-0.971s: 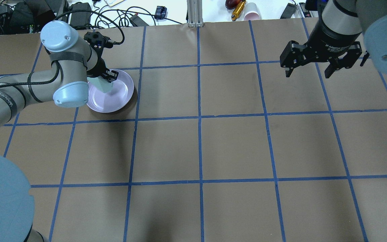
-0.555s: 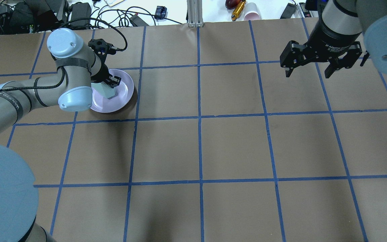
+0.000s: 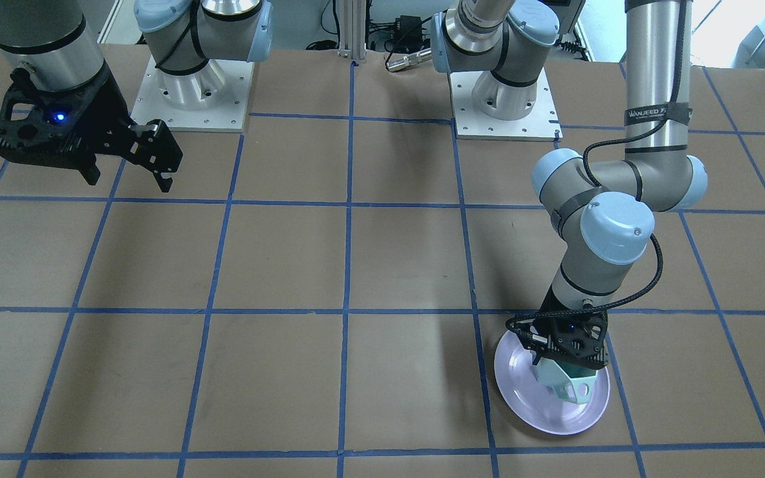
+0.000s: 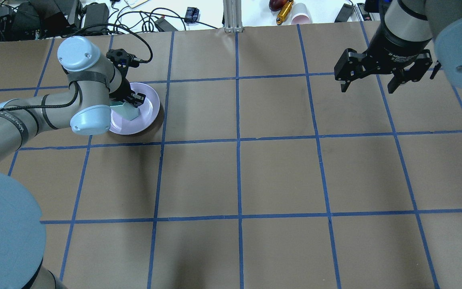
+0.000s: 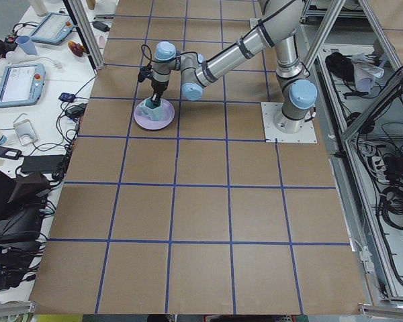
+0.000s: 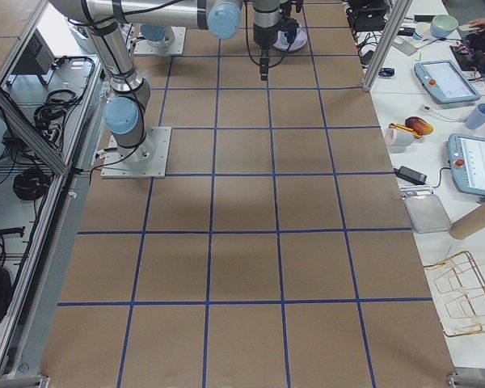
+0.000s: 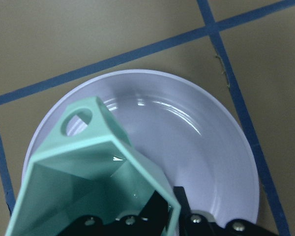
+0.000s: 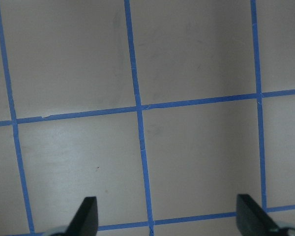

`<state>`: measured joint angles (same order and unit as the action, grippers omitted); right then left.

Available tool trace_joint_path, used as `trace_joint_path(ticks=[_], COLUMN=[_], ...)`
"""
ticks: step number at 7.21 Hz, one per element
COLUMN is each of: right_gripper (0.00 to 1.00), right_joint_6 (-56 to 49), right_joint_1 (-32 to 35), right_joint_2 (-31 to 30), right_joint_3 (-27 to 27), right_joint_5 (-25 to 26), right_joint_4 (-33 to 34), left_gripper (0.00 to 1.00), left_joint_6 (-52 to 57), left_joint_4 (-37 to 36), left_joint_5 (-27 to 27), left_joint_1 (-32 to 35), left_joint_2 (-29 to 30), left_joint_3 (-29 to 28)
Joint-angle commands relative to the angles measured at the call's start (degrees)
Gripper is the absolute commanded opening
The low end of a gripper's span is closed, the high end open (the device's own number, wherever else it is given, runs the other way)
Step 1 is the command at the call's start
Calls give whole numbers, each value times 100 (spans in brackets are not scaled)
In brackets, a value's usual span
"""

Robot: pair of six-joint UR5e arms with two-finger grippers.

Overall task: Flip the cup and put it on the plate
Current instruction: 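Turn the mug upright over the plate with the left gripper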

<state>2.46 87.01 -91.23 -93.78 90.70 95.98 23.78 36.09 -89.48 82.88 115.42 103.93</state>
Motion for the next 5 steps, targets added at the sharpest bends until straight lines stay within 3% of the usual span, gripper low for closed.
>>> trace_joint_path(ticks=[1, 5], right_gripper=[100, 100], right_joint_6=[0, 0], right_joint_1=[0, 0], right_joint_2=[0, 0], right_joint_3=[0, 0], right_joint_5=[0, 0], right_joint_4=[0, 0], left_gripper=[100, 100], left_joint_6=[-5, -66], left_joint_4=[21, 65], left_joint_5=[10, -34], left_joint_1=[0, 0], left_joint_2=[-1, -115], left_joint_3=[4, -13])
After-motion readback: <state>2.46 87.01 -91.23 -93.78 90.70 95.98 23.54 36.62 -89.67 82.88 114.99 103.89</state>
